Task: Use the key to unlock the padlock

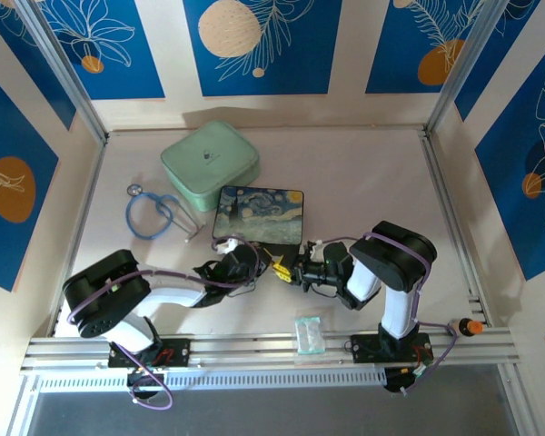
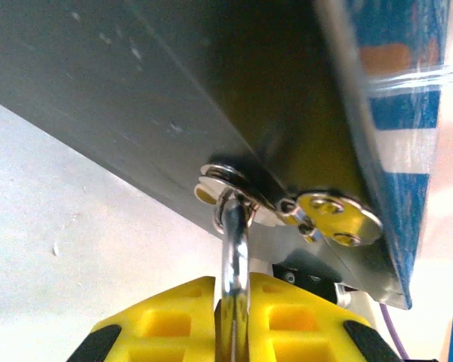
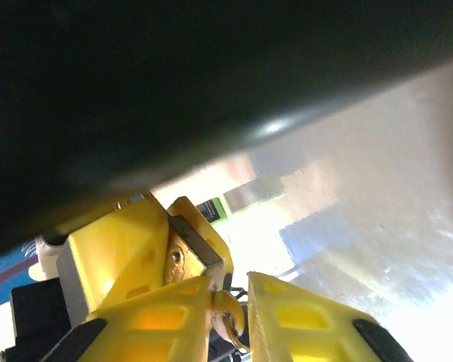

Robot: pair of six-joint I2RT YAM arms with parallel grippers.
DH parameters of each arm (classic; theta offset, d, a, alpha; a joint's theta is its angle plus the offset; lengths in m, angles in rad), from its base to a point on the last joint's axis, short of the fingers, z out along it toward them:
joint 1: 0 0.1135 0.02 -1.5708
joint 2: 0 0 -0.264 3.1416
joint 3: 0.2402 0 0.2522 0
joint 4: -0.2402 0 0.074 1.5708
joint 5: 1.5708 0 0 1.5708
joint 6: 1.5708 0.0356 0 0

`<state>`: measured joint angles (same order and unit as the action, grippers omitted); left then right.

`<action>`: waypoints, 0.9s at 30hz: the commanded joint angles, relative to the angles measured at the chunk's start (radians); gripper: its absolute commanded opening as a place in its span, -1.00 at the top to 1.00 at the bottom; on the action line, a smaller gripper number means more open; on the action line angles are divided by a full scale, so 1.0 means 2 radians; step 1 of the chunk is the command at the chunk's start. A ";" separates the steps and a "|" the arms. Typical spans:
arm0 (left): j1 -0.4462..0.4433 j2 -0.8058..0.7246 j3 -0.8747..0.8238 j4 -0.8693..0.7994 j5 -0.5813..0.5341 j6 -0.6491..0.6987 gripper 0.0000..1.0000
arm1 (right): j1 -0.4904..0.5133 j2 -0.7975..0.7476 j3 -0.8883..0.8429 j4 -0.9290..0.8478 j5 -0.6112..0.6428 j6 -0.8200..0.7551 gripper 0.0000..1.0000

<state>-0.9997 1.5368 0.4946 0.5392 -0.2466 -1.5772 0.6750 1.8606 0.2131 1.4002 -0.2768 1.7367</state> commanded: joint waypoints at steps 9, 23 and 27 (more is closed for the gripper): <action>-0.022 -0.014 0.019 0.048 0.043 0.008 1.00 | 0.012 -0.124 -0.021 -0.142 0.067 -0.040 0.75; -0.025 0.013 0.029 0.082 0.067 -0.006 1.00 | 0.009 -0.293 0.038 -0.431 0.089 -0.129 0.65; -0.024 0.013 0.025 0.072 0.057 -0.007 1.00 | 0.010 -0.297 0.030 -0.453 0.093 -0.130 0.51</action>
<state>-1.0195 1.5566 0.5171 0.6212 -0.1841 -1.5925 0.6933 1.2842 0.2577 0.5652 -0.1146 1.5066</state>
